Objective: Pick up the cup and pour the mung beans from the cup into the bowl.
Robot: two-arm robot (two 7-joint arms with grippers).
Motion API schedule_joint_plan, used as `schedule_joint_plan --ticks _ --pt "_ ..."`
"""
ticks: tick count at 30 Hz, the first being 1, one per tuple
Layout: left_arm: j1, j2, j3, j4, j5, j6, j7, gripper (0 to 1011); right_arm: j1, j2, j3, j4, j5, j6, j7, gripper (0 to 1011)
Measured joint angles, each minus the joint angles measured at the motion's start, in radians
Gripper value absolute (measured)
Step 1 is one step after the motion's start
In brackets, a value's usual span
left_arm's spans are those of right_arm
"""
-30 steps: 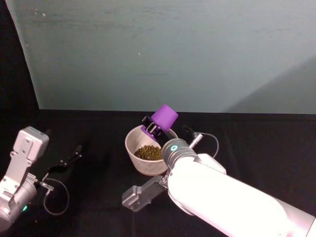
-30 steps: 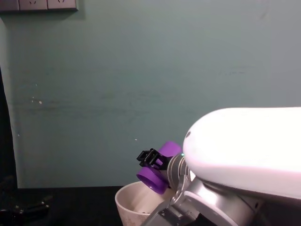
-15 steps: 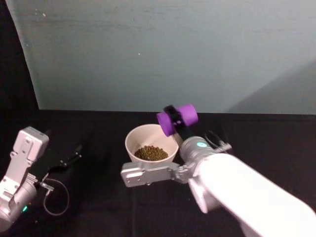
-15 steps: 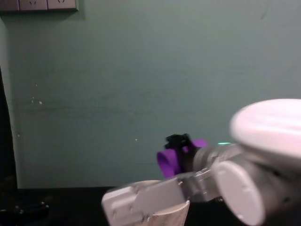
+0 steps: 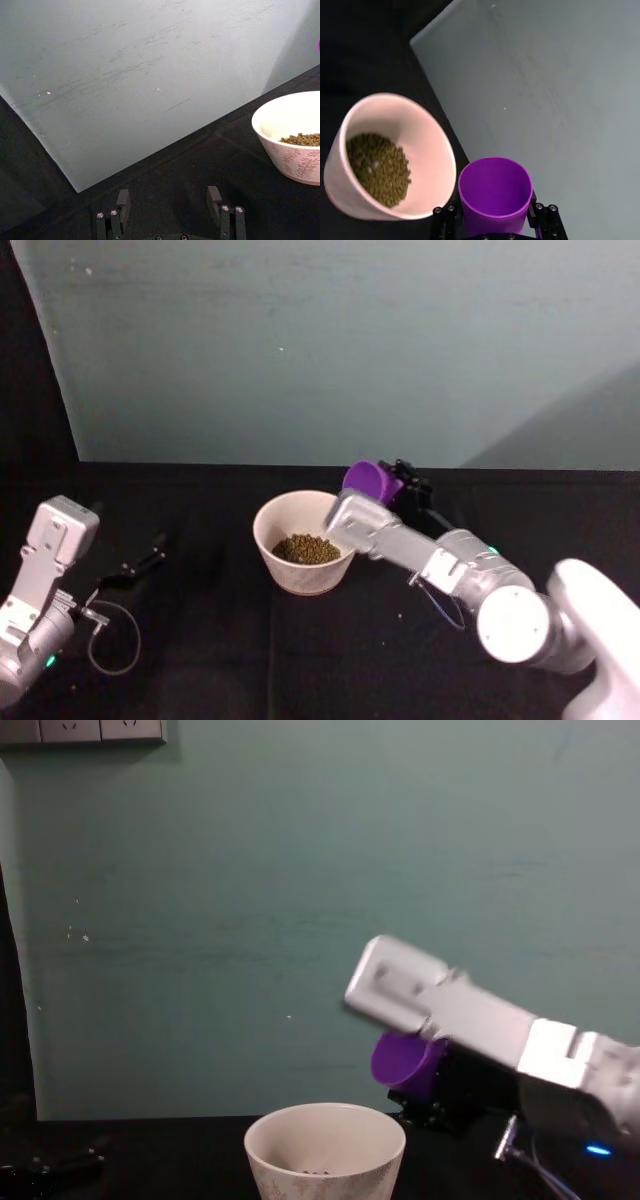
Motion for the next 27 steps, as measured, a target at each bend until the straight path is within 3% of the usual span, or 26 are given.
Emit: schedule_joint_plan --ticks 3,9,10,11,13,16,18,27 --pt "0.0 0.0 0.0 0.0 0.0 0.0 0.0 1011 -0.026 -0.013 0.063 0.014 0.128 -0.051 -0.001 718" --pt "0.0 0.0 0.0 0.0 0.0 0.0 0.0 1011 -0.042 -0.024 0.12 0.039 0.25 -0.09 0.007 718" --pt "0.0 0.0 0.0 0.0 0.0 0.0 0.0 1011 -0.046 -0.03 0.14 0.051 0.298 -0.105 0.016 718" --pt "0.0 0.0 0.0 0.0 0.0 0.0 0.0 1011 -0.046 -0.03 0.14 0.051 0.298 -0.105 0.016 718" --pt "0.0 0.0 0.0 0.0 0.0 0.0 0.0 1011 -0.051 -0.042 0.176 0.079 0.385 -0.129 0.038 718" --pt "0.0 0.0 0.0 0.0 0.0 0.0 0.0 1011 -0.053 -0.049 0.196 0.096 0.437 -0.138 0.052 718" --pt "0.0 0.0 0.0 0.0 0.0 0.0 0.0 1011 -0.057 -0.056 0.216 0.114 0.494 -0.147 0.067 718" --pt "0.0 0.0 0.0 0.0 0.0 0.0 0.0 1011 -0.072 -0.061 0.24 0.135 0.59 -0.161 0.081 718"
